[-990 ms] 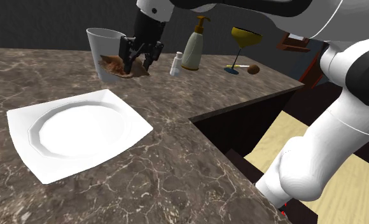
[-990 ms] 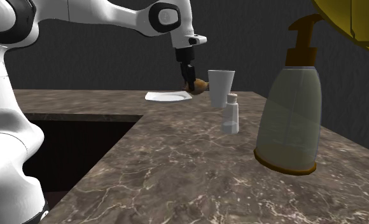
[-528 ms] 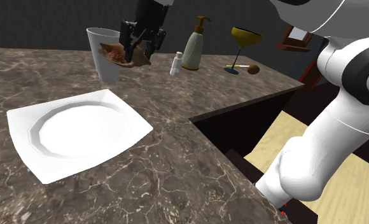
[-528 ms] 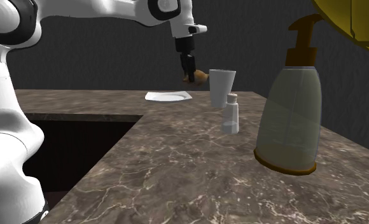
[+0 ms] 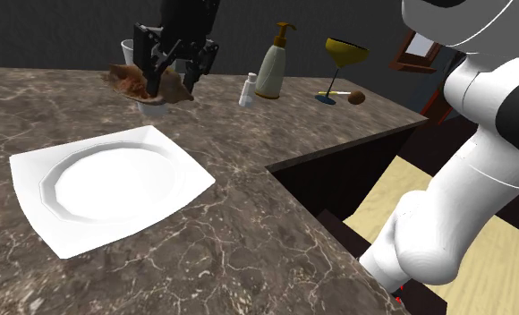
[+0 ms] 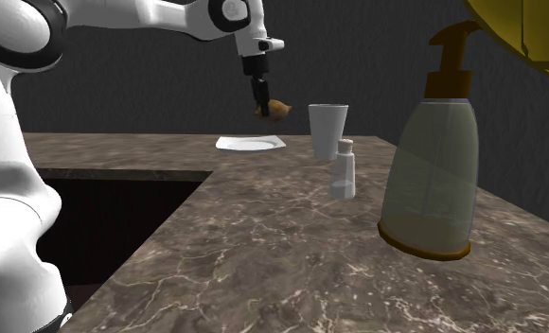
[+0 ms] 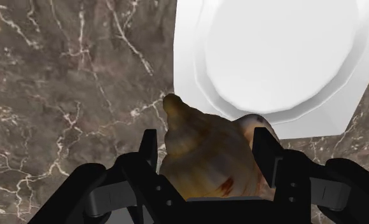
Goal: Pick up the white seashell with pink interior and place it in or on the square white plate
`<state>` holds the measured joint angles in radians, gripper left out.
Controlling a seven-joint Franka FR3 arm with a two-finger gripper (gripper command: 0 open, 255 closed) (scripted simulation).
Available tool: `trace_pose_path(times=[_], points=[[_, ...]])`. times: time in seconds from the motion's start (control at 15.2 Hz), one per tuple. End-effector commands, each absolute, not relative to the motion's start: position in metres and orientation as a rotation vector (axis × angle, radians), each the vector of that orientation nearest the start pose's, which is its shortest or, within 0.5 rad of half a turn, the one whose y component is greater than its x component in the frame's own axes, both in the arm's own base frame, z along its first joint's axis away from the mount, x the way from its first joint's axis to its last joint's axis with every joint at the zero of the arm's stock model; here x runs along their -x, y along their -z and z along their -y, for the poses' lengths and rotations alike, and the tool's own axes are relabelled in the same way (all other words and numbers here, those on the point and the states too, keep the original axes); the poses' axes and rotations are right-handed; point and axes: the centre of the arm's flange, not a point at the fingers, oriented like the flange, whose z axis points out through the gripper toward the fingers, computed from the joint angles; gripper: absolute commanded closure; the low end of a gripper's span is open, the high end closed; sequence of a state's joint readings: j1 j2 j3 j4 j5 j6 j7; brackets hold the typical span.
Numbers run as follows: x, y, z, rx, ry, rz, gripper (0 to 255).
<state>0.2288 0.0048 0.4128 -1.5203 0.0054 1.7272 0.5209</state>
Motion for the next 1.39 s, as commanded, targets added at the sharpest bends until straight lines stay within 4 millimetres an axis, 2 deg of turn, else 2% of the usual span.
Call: trace_pose_path(times=[0.0, 0.4, 0.46, 1.32], points=[[-0.444, -0.662, -0.363, 3.008, 0.251, 0.178, 255], [-0.401, -0.665, -0.429, 3.008, 0.251, 0.178, 255], [-0.4, -0.665, -0.432, 3.008, 0.251, 0.178, 255], [-0.4, -0.597, -0.432, 3.008, 0.251, 0.178, 255]])
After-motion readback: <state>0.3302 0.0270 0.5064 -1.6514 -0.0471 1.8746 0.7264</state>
